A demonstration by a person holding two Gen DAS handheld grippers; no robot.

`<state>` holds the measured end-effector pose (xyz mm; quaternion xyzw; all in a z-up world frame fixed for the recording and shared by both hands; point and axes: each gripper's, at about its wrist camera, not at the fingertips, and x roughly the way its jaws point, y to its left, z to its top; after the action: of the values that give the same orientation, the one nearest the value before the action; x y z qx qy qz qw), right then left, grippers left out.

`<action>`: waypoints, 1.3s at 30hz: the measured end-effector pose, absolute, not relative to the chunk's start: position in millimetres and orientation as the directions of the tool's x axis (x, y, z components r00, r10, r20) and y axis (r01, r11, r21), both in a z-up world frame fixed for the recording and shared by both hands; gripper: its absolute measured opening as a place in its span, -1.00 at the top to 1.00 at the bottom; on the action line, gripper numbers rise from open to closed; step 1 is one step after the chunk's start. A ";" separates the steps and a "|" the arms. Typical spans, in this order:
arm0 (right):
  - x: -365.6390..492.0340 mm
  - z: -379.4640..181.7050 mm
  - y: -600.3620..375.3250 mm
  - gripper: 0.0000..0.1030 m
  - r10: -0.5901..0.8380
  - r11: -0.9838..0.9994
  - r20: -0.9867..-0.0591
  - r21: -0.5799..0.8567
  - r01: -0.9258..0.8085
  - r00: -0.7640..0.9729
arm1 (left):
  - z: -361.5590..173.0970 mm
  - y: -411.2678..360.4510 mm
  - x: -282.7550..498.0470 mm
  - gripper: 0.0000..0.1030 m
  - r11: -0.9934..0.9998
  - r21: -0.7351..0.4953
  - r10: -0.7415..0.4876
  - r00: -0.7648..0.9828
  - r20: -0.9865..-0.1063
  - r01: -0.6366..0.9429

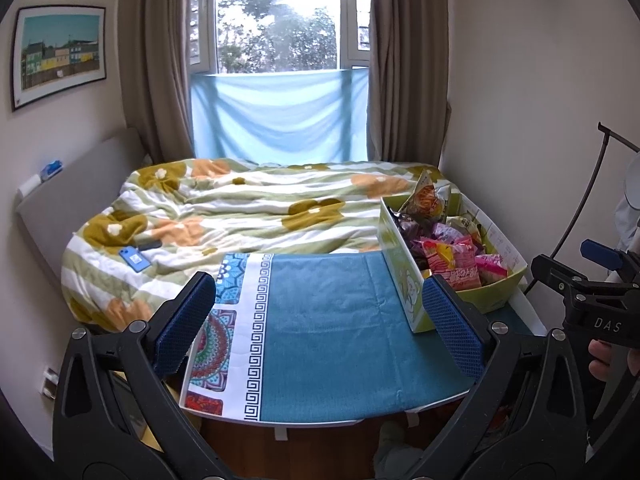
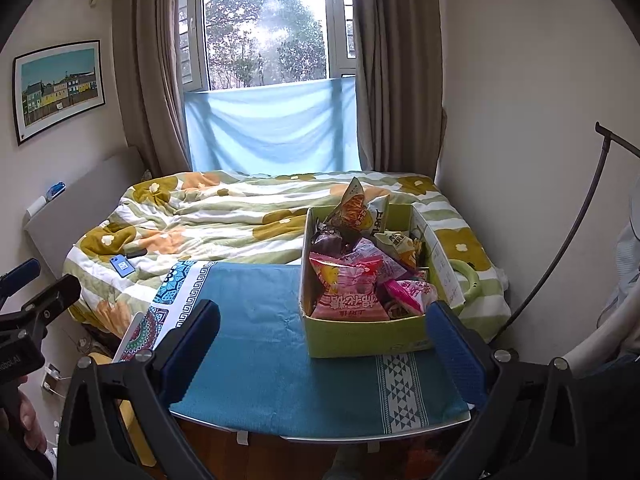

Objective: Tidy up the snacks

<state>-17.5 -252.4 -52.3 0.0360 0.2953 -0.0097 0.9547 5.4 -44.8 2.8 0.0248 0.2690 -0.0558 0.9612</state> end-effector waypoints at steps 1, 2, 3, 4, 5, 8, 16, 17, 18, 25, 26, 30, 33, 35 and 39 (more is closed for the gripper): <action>-16.8 -52.5 -252.2 -0.99 0.003 0.997 -0.565 0.064 0.040 0.825 | 2.8 -44.8 5.3 -0.99 0.993 0.017 -0.094 0.849 -0.520 0.120; -17.4 -52.3 -252.7 -0.99 0.002 0.997 -0.564 0.062 0.040 0.825 | 2.4 -45.2 5.9 -0.99 0.993 0.018 -0.093 0.848 -0.522 0.120; -16.6 -52.4 -251.9 -0.99 0.002 0.997 -0.566 0.063 0.040 0.824 | 2.7 -44.7 5.9 -0.99 0.993 0.016 -0.094 0.848 -0.522 0.121; -16.2 -52.4 -250.8 -0.99 0.003 0.997 -0.567 0.064 0.041 0.824 | 2.7 -43.6 6.2 -0.99 0.993 0.016 -0.095 0.848 -0.522 0.121; -15.8 -52.7 -250.3 -0.99 0.002 0.997 -0.567 0.063 0.041 0.824 | 2.7 -43.6 6.3 -0.99 0.993 0.016 -0.095 0.848 -0.522 0.121; -15.6 -52.4 -250.7 -0.99 0.002 0.997 -0.567 0.062 0.041 0.824 | 2.8 -43.6 6.5 -0.99 0.992 0.016 -0.095 0.847 -0.523 0.122; -13.8 -53.1 -250.2 -0.99 0.002 0.997 -0.568 0.062 0.041 0.823 | 2.7 -46.8 8.9 -0.99 0.992 0.023 -0.094 0.848 -0.521 0.124; -13.2 -54.0 -249.6 -0.99 0.002 0.997 -0.568 0.062 0.041 0.823 | 2.6 -47.2 9.4 -0.99 0.992 0.023 -0.095 0.848 -0.521 0.125; -13.1 -54.1 -249.6 -0.99 -0.001 0.997 -0.568 0.062 0.044 0.823 | 2.5 -47.6 10.0 -0.99 0.992 0.024 -0.095 0.848 -0.521 0.126; -8.7 -56.1 -251.6 -0.99 -0.016 0.997 -0.567 0.055 0.056 0.824 | 1.9 -50.0 9.0 -0.99 0.991 0.023 -0.099 0.849 -0.519 0.130; -8.5 -55.9 -252.0 -0.99 -0.014 0.997 -0.566 0.055 0.055 0.824 | 1.5 -49.6 9.2 -0.99 0.992 0.023 -0.098 0.849 -0.520 0.128; -9.7 -55.5 -251.4 -0.99 -0.013 0.997 -0.565 0.055 0.053 0.825 | 0.5 -47.8 8.6 -0.99 0.992 0.017 -0.097 0.846 -0.524 0.125; -10.0 -54.7 -250.3 -0.99 -0.011 0.997 -0.564 0.053 0.050 0.826 | -0.8 -47.6 8.4 -0.99 0.992 0.017 -0.096 0.845 -0.527 0.124; -10.2 -54.6 -249.5 -0.99 -0.011 0.997 -0.564 0.054 0.051 0.826 | -0.9 -47.0 7.9 -0.99 0.992 0.018 -0.094 0.845 -0.526 0.122; -9.7 -53.9 -249.3 -0.99 -0.008 0.997 -0.563 0.057 0.049 0.826 | -0.8 -45.9 7.1 -0.99 0.993 0.016 -0.094 0.845 -0.527 0.120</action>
<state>-9.8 -249.3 -53.9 0.0343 0.2942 -0.0150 0.9550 7.1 -45.9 -0.8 0.0242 0.2729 -0.0556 0.9601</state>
